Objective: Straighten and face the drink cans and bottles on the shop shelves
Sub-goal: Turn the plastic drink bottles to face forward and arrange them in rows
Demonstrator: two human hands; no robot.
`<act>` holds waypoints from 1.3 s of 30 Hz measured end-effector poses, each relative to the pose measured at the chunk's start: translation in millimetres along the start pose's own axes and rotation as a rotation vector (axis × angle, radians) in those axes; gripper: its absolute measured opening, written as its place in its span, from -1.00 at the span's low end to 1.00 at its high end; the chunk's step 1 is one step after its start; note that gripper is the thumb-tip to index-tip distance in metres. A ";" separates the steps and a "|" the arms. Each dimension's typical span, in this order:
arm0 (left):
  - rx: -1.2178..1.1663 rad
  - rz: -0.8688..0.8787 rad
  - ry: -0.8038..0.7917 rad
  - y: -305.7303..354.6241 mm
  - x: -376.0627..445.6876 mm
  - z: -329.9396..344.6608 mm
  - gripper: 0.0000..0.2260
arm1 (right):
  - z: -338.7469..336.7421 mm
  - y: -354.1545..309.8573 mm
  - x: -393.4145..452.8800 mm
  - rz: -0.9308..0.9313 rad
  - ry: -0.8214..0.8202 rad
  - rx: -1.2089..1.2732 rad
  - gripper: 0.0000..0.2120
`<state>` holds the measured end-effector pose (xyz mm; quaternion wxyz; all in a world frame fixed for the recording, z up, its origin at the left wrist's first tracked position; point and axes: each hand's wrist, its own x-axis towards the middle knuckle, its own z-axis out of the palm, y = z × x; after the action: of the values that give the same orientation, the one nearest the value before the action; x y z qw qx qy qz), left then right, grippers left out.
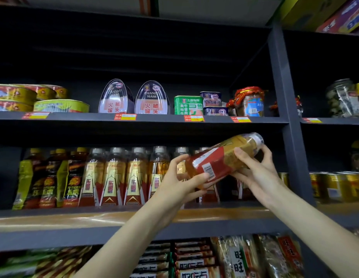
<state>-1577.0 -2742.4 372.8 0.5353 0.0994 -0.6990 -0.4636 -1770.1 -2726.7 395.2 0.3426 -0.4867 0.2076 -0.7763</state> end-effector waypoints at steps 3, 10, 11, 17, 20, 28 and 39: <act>-0.011 0.089 0.099 -7.3 1.5 1.7 -0.44 | 1.7 0.4 -2.9 -0.051 -0.064 0.019 -0.15; 0.644 0.510 0.160 -2.4 2.9 -10.7 -0.36 | 3.0 -12.7 -4.6 0.263 -0.192 0.058 -0.47; 0.740 0.539 0.134 -0.5 2.8 -11.3 -0.34 | 3.6 -11.1 -4.4 0.343 -0.173 0.086 -0.51; 0.858 0.540 0.055 3.7 2.7 -9.5 -0.26 | 1.6 10.4 -5.0 0.444 -0.043 0.172 -0.37; 0.684 0.294 -0.001 -8.4 0.4 -14.7 -0.36 | 1.8 9.6 0.6 0.198 -0.006 0.045 -0.23; 0.361 0.220 0.117 -28.1 -7.6 -24.1 -0.49 | 11.7 7.5 -10.8 -0.170 -0.211 -0.395 -0.02; 0.704 0.282 0.053 -39.2 12.5 -25.1 -0.41 | 15.0 10.3 -13.4 -0.319 -0.263 -0.503 -0.11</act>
<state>-1575.1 -2785.5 351.3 0.5447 0.1918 -0.8083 -0.1143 -1749.4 -2723.7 386.8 0.1096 -0.6786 0.2682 -0.6749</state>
